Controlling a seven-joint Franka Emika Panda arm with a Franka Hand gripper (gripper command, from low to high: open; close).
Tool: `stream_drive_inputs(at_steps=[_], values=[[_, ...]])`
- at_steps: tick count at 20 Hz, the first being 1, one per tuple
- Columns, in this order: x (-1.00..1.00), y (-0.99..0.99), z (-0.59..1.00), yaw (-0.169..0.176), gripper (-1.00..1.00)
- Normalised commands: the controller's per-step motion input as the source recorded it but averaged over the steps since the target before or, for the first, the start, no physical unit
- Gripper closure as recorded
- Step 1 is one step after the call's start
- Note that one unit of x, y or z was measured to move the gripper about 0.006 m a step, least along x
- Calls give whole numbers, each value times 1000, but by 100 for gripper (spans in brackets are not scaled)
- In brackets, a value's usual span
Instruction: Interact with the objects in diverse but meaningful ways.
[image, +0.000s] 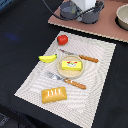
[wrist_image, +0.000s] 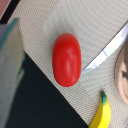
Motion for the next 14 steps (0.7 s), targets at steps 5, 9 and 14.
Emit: stream_drive_inputs(at_steps=[5, 9, 14], values=[[90, -333, -220, -10, -100], [0, -369, -459, 0, -100], [-39, -220, -515, 0, -100]])
